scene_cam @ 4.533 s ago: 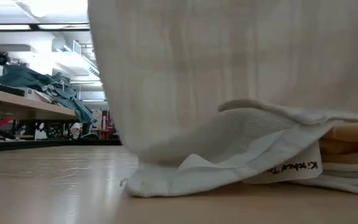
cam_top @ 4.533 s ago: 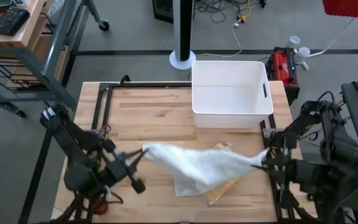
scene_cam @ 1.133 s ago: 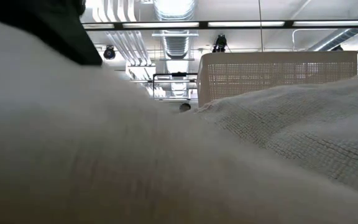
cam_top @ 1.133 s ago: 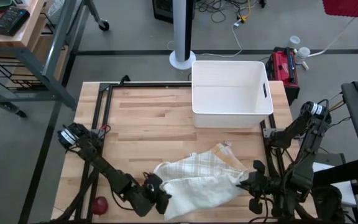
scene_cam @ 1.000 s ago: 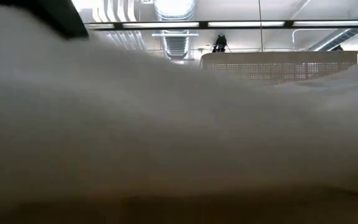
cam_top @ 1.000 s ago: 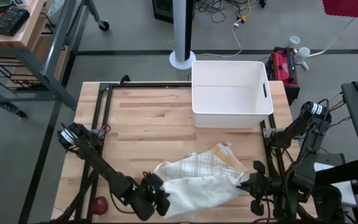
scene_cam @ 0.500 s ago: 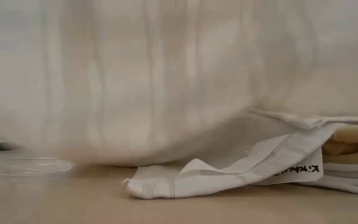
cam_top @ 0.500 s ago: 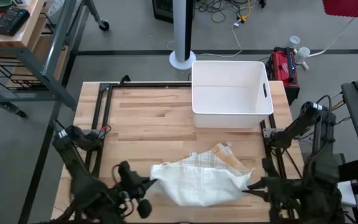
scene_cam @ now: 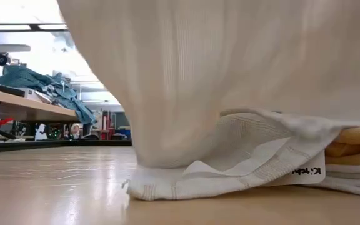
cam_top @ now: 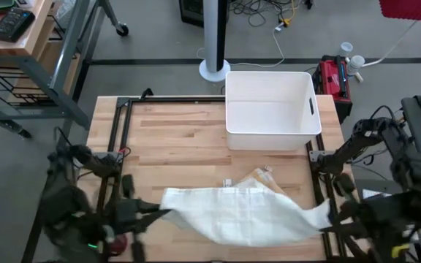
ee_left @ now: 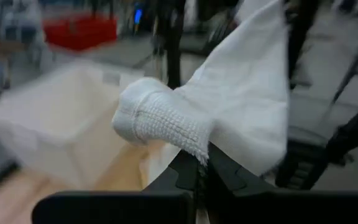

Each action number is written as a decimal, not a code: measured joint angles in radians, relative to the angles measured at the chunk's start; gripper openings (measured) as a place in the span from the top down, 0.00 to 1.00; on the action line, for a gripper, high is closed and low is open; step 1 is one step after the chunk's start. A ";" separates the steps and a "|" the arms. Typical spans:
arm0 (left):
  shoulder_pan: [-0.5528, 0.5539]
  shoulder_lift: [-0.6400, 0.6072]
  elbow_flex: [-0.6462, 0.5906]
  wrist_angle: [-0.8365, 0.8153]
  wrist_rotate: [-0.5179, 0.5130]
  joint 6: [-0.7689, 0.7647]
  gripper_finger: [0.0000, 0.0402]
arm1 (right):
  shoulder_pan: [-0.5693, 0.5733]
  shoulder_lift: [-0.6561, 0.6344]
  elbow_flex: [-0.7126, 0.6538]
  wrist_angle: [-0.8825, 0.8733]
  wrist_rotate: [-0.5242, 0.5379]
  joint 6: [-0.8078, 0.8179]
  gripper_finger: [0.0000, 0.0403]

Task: Fold towel
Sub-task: Fold the white checkered towel

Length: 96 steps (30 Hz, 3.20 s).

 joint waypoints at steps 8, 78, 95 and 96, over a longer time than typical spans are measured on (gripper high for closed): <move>-0.148 -0.118 -0.016 0.744 -0.151 0.854 1.00 | 0.048 0.001 0.130 0.372 -0.008 -0.452 1.00; 0.221 -0.504 -0.912 1.283 -0.394 1.454 0.99 | -0.143 -0.022 0.182 -0.734 0.210 0.060 1.00; 0.127 -0.553 -1.523 1.305 0.259 0.389 1.00 | -0.146 0.021 -0.502 -0.411 -0.425 0.749 1.00; 0.127 -0.538 -1.541 1.314 0.285 0.306 1.00 | -0.147 0.024 -0.532 -0.336 -0.449 0.734 1.00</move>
